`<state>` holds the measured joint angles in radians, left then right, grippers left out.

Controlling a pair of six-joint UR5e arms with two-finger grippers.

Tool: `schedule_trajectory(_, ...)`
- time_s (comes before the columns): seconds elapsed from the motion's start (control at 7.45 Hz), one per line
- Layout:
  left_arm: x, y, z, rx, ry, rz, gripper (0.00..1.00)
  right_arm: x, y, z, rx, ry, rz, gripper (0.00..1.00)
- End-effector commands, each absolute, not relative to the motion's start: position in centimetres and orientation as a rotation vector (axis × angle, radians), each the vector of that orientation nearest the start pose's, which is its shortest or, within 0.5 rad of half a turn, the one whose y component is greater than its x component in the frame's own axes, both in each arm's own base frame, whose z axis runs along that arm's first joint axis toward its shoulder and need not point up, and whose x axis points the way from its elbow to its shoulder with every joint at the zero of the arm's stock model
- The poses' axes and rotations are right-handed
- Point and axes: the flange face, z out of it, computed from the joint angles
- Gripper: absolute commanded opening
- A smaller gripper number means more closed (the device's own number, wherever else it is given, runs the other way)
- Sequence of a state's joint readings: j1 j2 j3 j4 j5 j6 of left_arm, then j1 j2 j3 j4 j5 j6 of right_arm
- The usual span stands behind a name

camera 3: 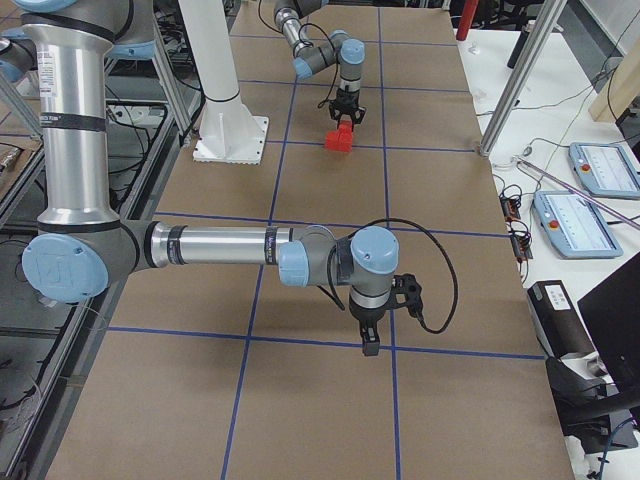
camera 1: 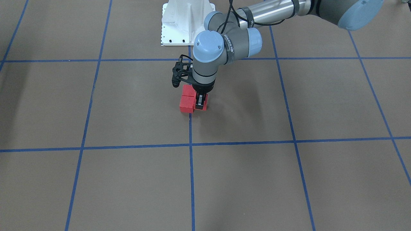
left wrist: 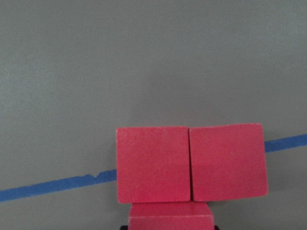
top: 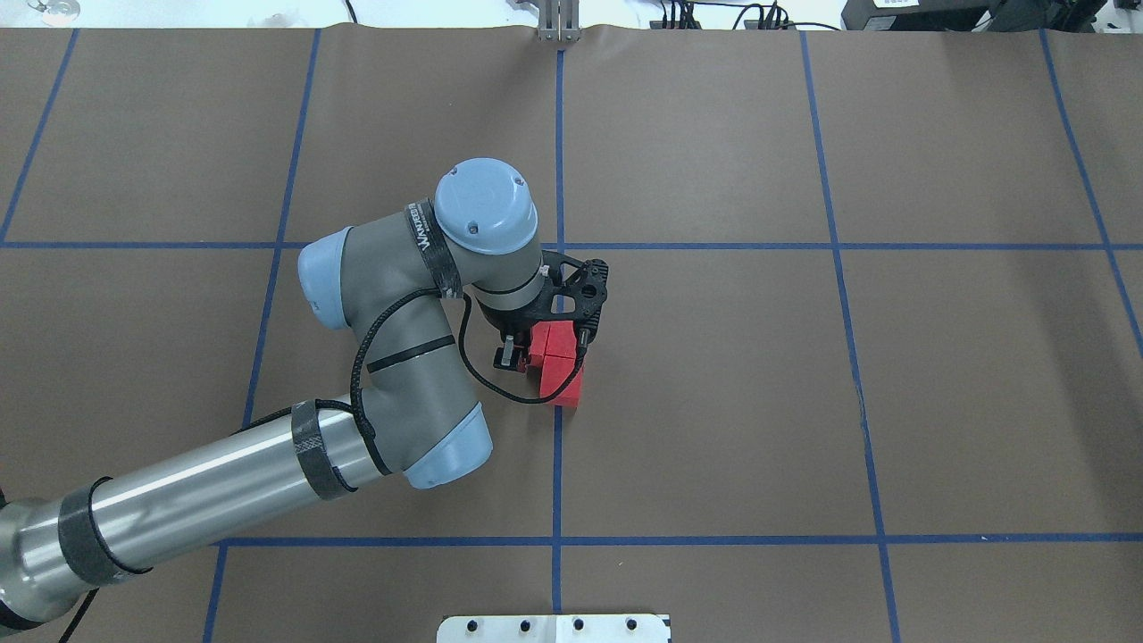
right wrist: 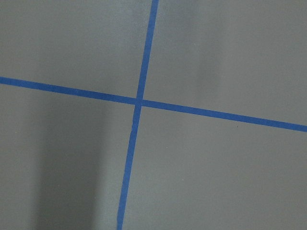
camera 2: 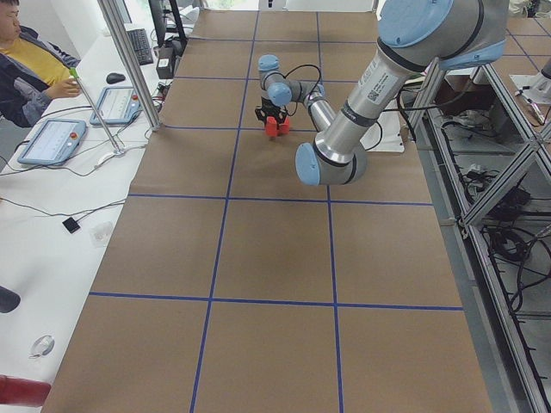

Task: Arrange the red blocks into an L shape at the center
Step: 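Lower the cube beside the far cube, forming an L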

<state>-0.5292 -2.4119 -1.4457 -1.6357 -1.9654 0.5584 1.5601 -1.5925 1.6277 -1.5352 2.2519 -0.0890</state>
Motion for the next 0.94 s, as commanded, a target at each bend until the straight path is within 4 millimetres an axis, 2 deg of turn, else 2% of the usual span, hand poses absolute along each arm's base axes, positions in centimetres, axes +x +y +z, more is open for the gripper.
schedule_trajectory(0.0,59.84,-46.01,18.36,0.744,0.621,1.639,0.63,6.53,-48.86,64.36,0.095,-0.678,-0.119,1.00)
schedule_trajectory(0.4,59.81,-46.12,18.31,0.746,0.620,1.640,0.63,6.53,-48.86,64.36,0.095,-0.678,-0.119,1.00)
schedule_trajectory(0.81,58.89,-46.91,17.93,0.757,0.614,1.626,0.93,6.53,-48.93,64.28,0.096,-0.678,-0.116,1.00)
